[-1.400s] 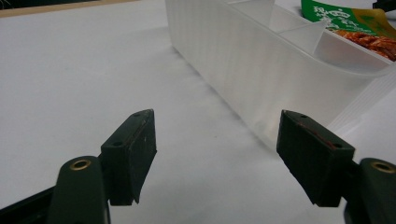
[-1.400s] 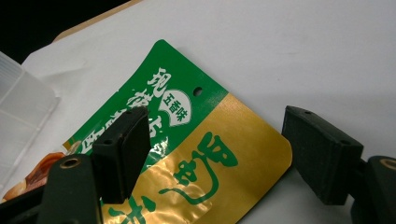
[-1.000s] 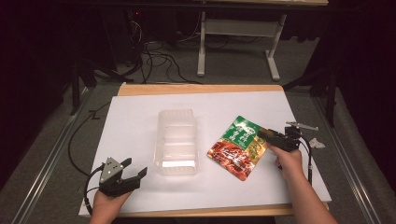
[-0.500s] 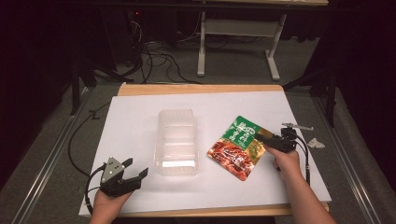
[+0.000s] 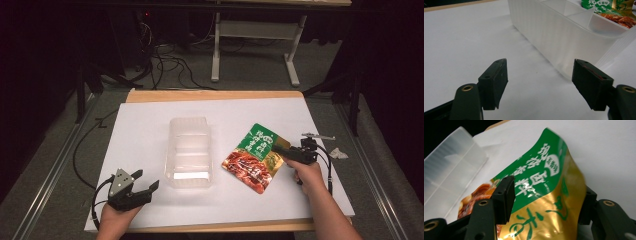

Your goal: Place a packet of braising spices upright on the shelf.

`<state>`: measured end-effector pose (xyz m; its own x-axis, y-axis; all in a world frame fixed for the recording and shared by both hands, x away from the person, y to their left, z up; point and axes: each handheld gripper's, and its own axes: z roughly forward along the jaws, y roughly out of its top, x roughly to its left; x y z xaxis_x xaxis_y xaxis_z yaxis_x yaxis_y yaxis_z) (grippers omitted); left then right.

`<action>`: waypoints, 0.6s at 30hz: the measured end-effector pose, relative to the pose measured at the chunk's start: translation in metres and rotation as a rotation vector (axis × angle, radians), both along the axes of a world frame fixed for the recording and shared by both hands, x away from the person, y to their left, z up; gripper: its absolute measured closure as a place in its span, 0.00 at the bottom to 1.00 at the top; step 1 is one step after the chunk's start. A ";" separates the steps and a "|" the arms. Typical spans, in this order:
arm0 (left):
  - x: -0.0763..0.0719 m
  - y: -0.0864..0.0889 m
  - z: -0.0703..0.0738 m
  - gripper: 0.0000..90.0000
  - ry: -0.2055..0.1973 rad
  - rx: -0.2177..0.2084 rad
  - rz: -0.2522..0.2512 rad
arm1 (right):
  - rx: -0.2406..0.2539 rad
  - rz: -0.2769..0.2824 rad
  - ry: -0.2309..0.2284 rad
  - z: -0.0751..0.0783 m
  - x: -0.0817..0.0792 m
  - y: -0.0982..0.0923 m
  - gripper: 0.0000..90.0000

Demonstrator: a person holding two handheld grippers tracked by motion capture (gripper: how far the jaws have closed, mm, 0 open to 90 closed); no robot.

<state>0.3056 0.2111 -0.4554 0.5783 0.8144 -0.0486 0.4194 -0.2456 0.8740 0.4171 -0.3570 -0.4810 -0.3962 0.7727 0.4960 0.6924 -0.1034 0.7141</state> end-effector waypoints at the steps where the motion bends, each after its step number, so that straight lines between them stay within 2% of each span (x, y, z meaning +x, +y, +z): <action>1: 0.000 0.000 0.000 0.32 0.000 0.000 0.000 | 0.000 0.000 0.000 0.000 0.000 0.000 0.49; 4: 0.000 0.000 0.000 0.32 -0.001 -0.003 0.002 | -0.029 0.003 -0.008 0.000 0.000 0.004 0.49; 9: 0.001 0.000 0.000 0.32 0.000 -0.001 0.001 | -0.061 -0.006 0.015 -0.002 0.003 0.007 0.49; 11: 0.001 0.000 0.000 0.33 0.001 -0.001 -0.001 | -0.101 0.008 0.046 -0.003 0.005 0.012 0.50; 13: 0.000 0.000 0.000 0.33 0.000 0.001 -0.002 | -0.117 0.008 0.031 -0.002 0.005 0.014 0.54; 14: 0.000 0.000 0.000 0.33 -0.001 0.001 -0.001 | -0.117 0.008 0.031 -0.002 0.005 0.014 0.54; 15: 0.000 0.000 0.000 0.33 -0.001 0.000 -0.001 | -0.103 0.000 0.016 -0.001 0.003 0.012 0.64; 18: 0.000 0.000 0.001 0.32 -0.003 -0.003 0.001 | -0.067 -0.008 0.012 -0.002 0.003 0.008 0.68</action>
